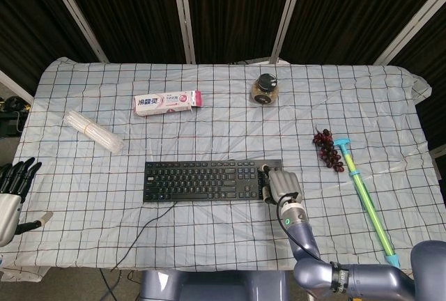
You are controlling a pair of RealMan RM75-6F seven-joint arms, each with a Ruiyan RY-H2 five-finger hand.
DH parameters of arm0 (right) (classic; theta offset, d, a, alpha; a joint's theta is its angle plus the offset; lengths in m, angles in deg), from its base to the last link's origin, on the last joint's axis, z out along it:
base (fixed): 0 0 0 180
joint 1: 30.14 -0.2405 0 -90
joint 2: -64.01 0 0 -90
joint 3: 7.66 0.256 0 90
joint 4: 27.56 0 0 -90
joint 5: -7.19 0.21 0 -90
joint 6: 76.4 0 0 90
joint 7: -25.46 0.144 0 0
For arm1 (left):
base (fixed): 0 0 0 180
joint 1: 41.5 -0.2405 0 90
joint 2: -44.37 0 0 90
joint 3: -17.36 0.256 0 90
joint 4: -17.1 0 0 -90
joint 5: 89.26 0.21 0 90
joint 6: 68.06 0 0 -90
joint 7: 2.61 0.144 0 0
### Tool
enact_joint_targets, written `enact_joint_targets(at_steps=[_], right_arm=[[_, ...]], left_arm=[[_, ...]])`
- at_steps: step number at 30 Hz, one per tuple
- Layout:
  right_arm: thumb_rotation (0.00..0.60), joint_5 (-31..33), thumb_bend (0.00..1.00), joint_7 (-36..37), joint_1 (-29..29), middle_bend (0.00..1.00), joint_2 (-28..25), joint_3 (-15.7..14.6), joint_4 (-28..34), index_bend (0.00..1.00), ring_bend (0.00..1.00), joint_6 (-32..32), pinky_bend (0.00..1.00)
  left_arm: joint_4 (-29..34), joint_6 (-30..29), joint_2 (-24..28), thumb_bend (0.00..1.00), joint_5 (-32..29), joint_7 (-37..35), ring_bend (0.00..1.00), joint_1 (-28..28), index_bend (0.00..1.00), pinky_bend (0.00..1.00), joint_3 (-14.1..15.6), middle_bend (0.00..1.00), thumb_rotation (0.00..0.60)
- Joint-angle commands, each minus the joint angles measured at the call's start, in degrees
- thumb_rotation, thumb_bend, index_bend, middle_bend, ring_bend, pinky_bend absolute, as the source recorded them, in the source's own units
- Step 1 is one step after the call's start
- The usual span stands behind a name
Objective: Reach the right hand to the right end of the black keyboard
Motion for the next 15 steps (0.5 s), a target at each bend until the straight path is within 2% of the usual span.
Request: enact_joint_targets(at_steps=[1, 15], right_arm=[[0.600, 0.1, 0.57, 0.3, -0.2, 0.96, 0.3, -0.1, -0.2, 0.18, 0.93, 0.0, 0.83], [0.600, 1.4, 0.57, 1.1, -1.2, 0.96, 2.6, -1.3, -4.2, 0.18, 0.93, -0.8, 0.84]], left_arm=[[0.0, 0.2, 0.0, 0.08, -0.1, 0.0, 0.00, 0.1, 0.00, 0.00, 0.0, 0.00, 0.600], [0.3, 0.5, 0.2, 0.08, -0.1, -0.5, 0.00, 0.1, 0.00, 0.00, 0.2, 0.00, 0.600]])
